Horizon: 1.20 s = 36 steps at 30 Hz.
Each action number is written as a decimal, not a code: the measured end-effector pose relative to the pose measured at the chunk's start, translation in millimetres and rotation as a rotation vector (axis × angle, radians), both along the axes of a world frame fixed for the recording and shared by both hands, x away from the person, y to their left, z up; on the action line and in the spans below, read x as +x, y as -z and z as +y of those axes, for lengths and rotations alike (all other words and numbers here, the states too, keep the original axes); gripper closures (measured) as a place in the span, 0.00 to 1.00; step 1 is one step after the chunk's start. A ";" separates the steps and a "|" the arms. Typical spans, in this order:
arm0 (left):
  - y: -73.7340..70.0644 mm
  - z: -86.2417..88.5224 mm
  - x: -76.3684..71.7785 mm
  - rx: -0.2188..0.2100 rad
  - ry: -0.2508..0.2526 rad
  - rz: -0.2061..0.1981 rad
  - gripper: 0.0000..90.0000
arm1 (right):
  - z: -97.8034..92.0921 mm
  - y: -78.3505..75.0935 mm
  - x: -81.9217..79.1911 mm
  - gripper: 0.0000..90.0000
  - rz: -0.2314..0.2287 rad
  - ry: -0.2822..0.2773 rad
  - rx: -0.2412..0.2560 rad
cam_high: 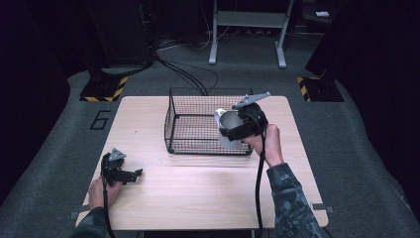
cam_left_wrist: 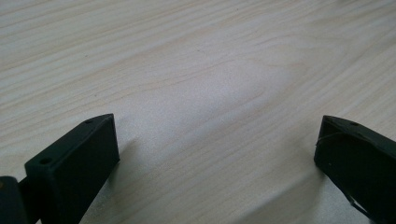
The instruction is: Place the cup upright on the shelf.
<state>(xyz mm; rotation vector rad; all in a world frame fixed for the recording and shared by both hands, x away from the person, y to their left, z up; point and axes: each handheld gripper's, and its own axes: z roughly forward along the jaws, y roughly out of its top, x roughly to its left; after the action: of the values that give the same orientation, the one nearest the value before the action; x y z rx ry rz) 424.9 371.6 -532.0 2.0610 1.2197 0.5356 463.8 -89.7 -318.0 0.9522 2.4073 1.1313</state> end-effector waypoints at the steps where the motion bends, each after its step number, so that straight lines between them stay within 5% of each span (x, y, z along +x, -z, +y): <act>1: 0.0 0.0 0.0 0.000 0.000 0.000 0.00 | 1.6 -0.7 3.4 0.07 -0.008 -0.001 -0.004; 36: 0.1 0.0 0.0 -0.001 0.000 -0.001 0.00 | 25.6 -2.3 55.7 0.07 0.014 0.038 -0.018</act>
<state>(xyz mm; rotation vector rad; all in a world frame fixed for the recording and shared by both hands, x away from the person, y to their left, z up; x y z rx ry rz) 424.9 371.7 -532.1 2.0601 1.2193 0.5358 519.6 -64.1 -315.7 0.9986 2.3964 1.0910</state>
